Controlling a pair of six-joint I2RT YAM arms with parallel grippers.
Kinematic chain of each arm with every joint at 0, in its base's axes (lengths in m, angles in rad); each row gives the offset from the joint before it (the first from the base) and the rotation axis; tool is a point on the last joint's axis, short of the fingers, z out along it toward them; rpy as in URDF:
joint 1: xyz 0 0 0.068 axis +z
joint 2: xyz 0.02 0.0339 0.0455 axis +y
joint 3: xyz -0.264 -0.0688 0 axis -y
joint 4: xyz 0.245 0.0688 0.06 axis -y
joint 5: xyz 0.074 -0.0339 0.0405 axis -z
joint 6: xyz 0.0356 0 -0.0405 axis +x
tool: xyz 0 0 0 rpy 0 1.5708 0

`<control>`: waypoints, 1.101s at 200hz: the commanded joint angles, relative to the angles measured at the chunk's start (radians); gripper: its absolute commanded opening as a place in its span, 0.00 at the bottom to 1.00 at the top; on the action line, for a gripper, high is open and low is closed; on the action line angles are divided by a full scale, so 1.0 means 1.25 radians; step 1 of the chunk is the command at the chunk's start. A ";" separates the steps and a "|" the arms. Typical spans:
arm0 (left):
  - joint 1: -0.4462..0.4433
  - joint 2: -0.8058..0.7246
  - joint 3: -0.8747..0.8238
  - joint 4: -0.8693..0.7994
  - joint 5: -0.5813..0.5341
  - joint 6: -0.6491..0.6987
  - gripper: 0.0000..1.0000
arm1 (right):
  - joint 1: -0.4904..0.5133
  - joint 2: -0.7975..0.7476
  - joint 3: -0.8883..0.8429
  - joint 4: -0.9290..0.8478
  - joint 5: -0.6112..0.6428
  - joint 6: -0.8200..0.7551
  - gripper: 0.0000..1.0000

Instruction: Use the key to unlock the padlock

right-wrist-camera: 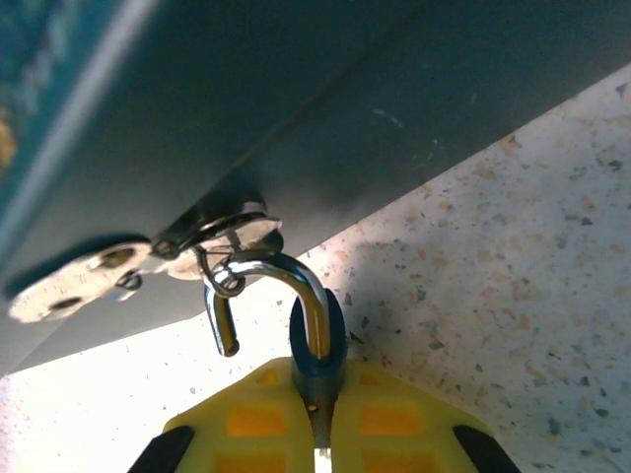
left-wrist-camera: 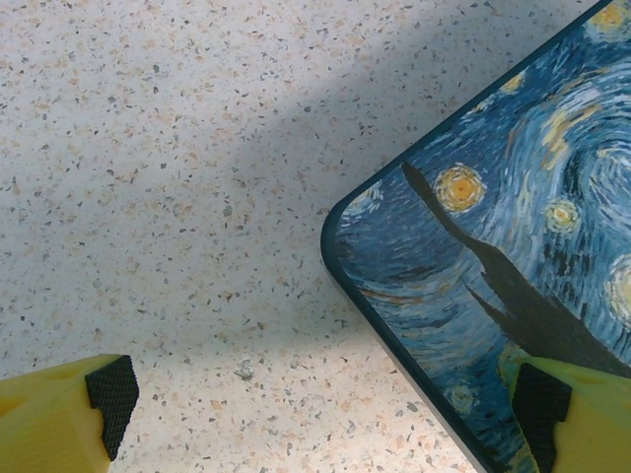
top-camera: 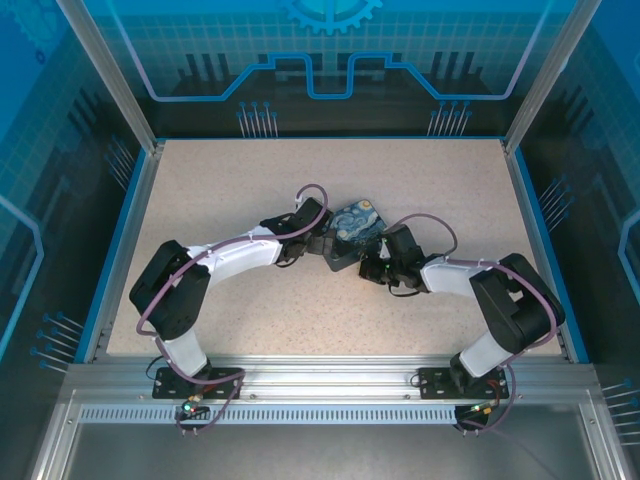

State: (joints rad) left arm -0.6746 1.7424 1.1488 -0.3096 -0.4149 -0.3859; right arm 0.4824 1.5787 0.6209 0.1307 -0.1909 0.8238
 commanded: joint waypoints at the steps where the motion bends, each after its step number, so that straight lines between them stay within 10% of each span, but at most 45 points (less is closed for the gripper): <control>1: -0.005 0.030 -0.030 -0.035 0.008 0.012 0.99 | -0.019 0.019 -0.018 0.044 -0.020 0.056 0.00; 220: -0.005 0.039 -0.079 0.006 0.058 0.029 0.96 | -0.095 0.063 -0.049 0.213 -0.053 0.195 0.00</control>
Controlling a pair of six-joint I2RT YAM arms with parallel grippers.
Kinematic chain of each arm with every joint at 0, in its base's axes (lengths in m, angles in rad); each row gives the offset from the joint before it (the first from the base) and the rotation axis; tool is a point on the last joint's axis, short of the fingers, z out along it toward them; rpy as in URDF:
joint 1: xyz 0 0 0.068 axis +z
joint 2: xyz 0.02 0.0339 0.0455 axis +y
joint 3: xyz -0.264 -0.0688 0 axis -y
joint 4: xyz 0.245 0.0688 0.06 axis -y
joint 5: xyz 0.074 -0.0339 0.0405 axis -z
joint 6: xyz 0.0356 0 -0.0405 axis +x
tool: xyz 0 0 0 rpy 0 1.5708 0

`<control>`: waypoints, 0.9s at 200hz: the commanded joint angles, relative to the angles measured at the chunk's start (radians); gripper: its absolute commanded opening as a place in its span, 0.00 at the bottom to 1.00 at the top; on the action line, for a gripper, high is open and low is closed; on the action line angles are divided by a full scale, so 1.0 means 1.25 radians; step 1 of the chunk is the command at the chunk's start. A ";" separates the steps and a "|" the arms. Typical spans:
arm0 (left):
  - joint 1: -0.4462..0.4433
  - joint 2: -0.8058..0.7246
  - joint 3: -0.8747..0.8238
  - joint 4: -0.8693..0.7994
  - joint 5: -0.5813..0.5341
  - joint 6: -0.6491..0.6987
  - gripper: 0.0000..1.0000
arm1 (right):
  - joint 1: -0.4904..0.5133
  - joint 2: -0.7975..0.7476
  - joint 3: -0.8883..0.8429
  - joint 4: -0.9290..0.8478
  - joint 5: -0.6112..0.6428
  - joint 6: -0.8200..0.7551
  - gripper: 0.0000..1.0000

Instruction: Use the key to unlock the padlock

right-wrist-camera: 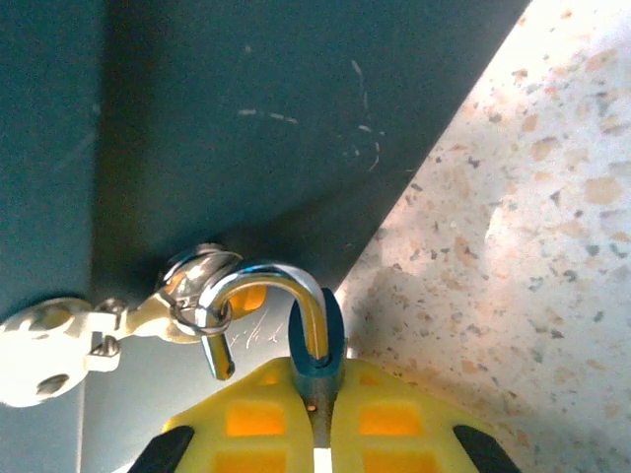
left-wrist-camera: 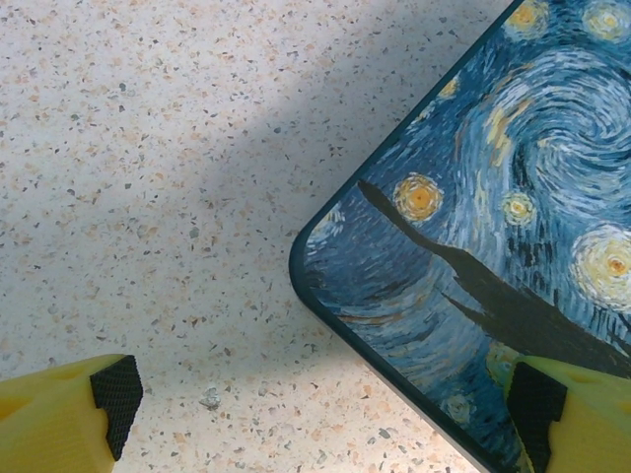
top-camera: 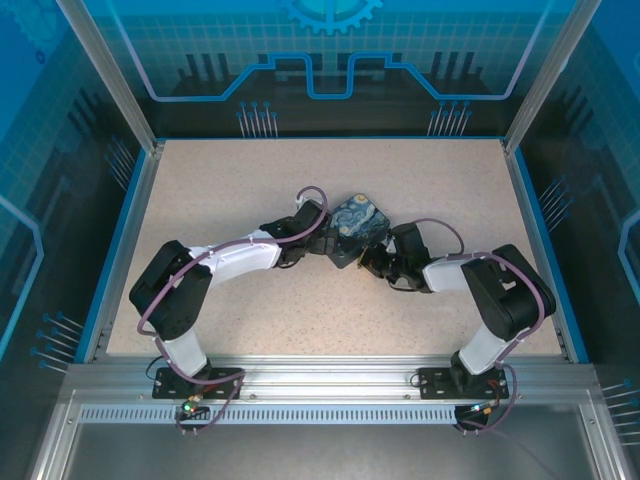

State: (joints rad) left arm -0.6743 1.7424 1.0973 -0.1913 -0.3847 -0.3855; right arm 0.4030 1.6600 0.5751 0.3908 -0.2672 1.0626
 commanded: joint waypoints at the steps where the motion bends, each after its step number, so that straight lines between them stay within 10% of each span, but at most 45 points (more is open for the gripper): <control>1: -0.006 0.039 -0.037 -0.089 0.034 0.029 0.96 | -0.032 -0.002 -0.012 0.005 0.009 0.003 0.00; 180: -0.005 0.047 -0.031 -0.093 0.046 0.033 0.95 | -0.145 0.051 -0.020 0.064 -0.165 -0.065 0.00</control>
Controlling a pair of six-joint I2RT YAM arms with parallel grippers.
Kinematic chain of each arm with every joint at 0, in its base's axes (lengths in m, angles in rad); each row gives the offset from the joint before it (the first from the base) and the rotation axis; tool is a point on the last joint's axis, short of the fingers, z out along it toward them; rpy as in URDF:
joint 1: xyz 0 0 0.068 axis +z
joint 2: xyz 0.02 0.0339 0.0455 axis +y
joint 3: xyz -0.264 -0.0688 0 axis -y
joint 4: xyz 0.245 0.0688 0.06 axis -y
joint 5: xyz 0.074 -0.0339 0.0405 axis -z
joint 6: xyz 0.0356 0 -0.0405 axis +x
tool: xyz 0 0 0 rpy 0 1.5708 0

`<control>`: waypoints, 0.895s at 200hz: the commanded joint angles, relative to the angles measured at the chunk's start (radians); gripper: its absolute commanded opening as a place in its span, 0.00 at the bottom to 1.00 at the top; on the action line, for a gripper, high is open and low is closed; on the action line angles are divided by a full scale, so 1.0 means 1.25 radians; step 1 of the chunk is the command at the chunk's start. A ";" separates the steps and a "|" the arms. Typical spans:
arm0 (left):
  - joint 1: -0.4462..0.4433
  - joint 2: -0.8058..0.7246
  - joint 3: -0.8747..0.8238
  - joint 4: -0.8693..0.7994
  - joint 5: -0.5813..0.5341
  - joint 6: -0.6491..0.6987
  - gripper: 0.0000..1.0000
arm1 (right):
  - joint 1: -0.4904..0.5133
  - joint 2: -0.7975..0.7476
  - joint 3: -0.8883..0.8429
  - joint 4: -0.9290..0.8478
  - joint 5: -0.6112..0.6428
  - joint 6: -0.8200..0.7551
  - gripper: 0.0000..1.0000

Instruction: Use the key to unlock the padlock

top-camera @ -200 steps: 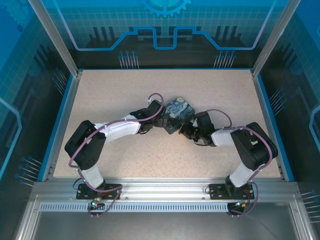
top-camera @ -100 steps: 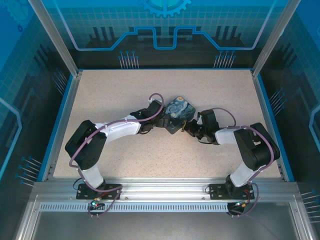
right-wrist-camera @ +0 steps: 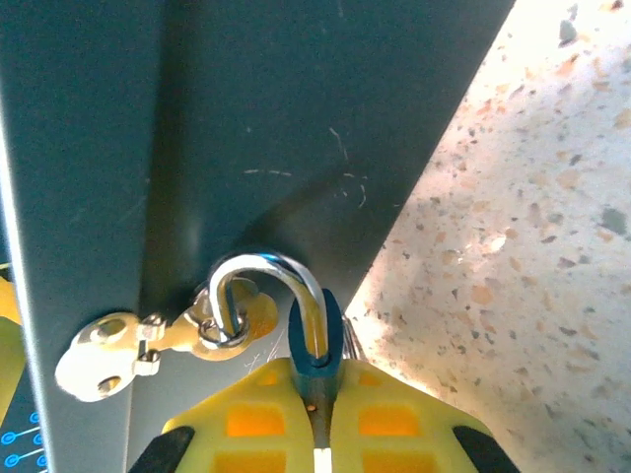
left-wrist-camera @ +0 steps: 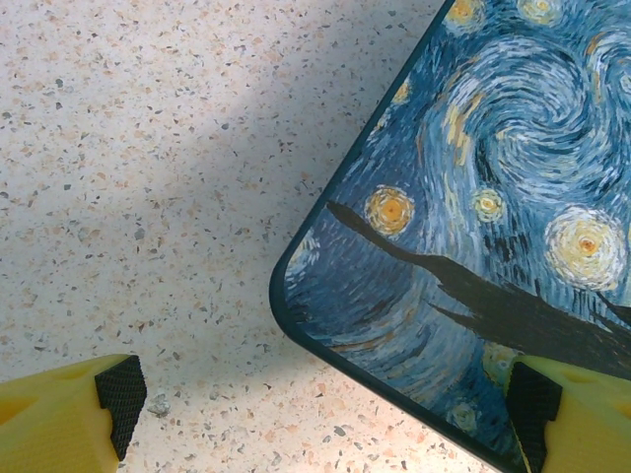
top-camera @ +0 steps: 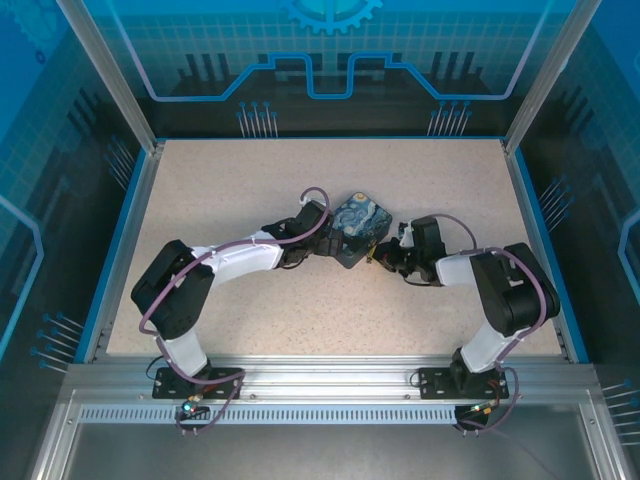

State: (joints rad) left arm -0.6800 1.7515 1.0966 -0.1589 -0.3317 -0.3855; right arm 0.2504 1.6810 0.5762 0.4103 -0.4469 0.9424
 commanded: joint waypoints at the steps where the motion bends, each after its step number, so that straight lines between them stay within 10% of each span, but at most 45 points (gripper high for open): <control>1: -0.001 0.040 -0.031 -0.119 0.004 0.032 0.95 | -0.023 0.035 -0.021 0.050 -0.023 0.033 0.00; 179: 0.000 0.042 -0.034 -0.120 0.012 0.041 0.94 | -0.120 0.052 0.080 -0.136 -0.099 -0.070 0.00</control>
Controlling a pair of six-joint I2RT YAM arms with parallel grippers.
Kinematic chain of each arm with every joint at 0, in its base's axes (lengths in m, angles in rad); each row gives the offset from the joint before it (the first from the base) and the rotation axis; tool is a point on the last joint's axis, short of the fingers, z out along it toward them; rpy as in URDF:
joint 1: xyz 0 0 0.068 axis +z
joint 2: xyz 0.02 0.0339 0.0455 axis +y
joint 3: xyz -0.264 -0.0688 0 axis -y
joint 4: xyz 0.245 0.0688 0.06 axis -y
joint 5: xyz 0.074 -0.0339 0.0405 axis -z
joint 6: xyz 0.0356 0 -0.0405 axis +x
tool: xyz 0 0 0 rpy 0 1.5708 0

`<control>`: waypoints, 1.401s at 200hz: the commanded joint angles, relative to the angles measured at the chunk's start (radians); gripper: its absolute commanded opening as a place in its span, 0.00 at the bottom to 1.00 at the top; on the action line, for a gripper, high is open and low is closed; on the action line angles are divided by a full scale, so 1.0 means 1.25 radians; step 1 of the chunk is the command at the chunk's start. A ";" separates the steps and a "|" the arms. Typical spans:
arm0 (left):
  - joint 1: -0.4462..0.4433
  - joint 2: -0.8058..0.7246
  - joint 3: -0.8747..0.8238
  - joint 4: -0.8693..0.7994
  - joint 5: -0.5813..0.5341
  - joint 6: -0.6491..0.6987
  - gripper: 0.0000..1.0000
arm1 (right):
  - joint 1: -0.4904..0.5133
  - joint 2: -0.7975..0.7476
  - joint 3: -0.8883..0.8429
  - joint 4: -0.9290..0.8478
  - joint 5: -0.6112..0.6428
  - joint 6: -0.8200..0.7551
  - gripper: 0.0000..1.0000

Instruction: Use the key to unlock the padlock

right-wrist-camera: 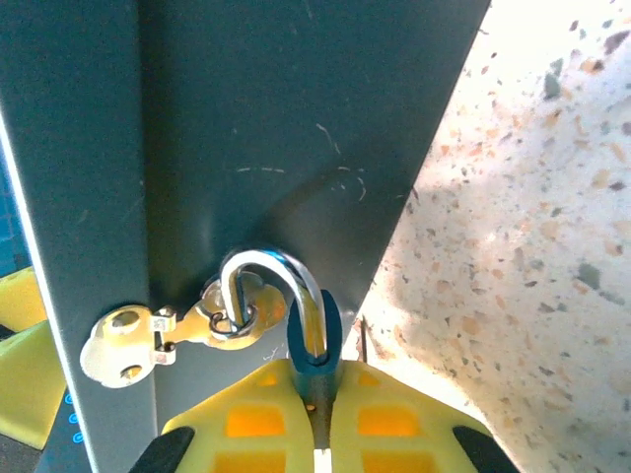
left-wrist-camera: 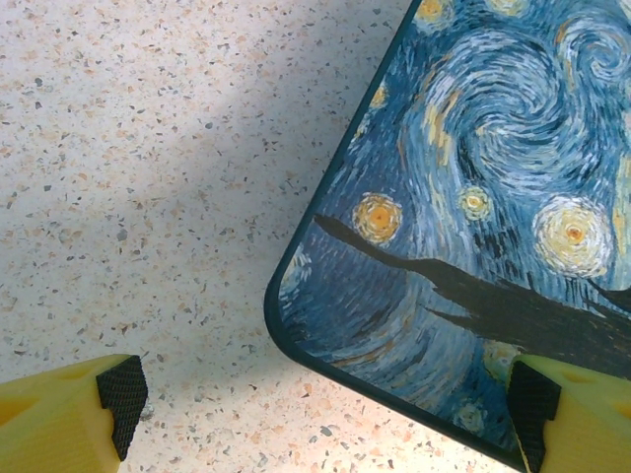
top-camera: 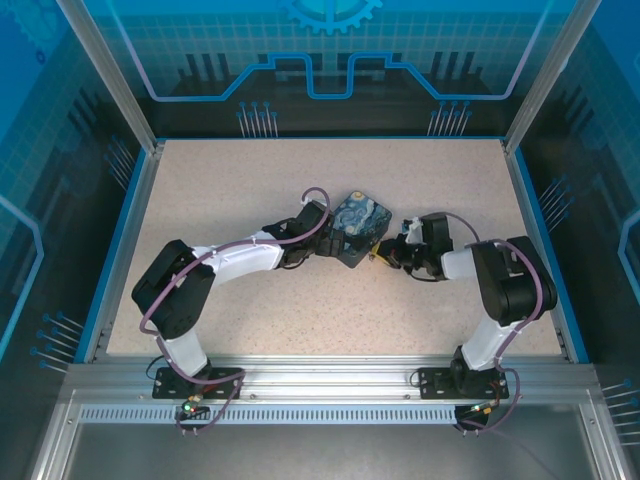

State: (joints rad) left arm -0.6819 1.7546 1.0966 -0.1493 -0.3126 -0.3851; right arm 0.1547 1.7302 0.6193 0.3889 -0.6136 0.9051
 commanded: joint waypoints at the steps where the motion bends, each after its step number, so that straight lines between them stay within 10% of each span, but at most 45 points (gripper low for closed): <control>1: 0.002 0.039 -0.034 -0.127 -0.004 0.041 0.94 | -0.044 0.012 0.048 -0.126 0.035 -0.043 0.00; 280: 0.000 0.035 -0.023 -0.137 0.011 0.051 0.91 | -0.024 0.027 0.292 -0.567 0.209 -0.210 0.00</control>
State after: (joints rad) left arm -0.6827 1.8046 1.0744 -0.2871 -0.2836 -0.3370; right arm 0.1196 1.7508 0.9623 -0.2955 -0.3492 0.6609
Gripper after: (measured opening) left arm 0.912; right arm 0.060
